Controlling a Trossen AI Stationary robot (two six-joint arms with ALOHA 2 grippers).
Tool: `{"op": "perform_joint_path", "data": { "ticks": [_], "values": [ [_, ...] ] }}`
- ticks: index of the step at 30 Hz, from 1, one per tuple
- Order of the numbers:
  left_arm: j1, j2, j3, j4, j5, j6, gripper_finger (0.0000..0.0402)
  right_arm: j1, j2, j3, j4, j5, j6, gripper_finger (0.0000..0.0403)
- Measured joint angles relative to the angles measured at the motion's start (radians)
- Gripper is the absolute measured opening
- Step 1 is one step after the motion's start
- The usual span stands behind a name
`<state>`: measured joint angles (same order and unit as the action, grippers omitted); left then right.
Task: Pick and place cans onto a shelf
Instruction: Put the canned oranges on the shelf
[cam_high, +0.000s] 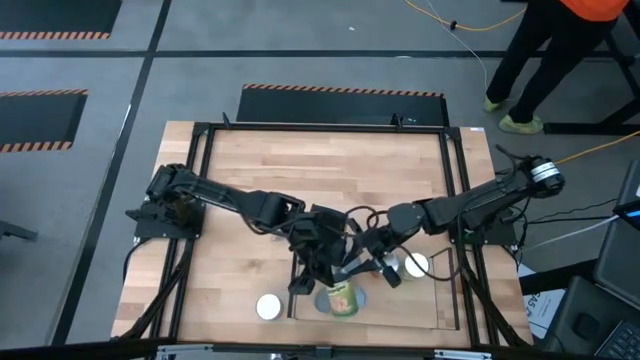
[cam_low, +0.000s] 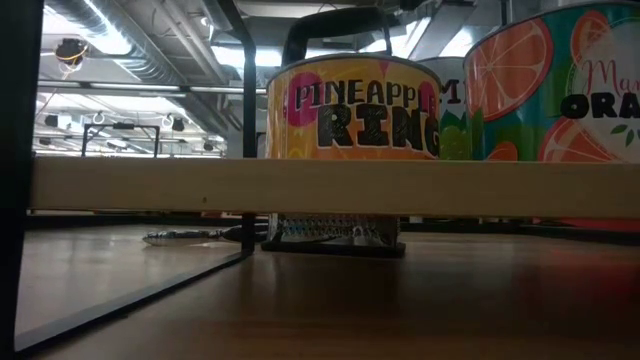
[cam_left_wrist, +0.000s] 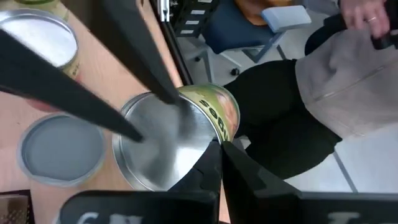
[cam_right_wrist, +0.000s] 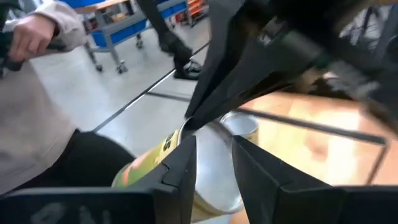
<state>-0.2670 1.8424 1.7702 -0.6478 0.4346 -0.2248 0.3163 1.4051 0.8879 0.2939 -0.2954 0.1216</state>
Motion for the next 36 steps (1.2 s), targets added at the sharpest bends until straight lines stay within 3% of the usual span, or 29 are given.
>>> {"op": "perform_joint_path", "data": {
  "ticks": [18, 36],
  "values": [
    [0.004, 0.000, 0.000, 0.009, 0.055, 0.000, 0.0000, 0.001, 0.035, 0.001, 0.000, -0.176, 0.001, 0.0107],
    [0.003, 0.000, 0.000, 0.007, 0.061, 0.000, 0.0000, 0.003, 0.035, 0.001, 0.000, -0.179, -0.001, 0.0107]
  ]
}}
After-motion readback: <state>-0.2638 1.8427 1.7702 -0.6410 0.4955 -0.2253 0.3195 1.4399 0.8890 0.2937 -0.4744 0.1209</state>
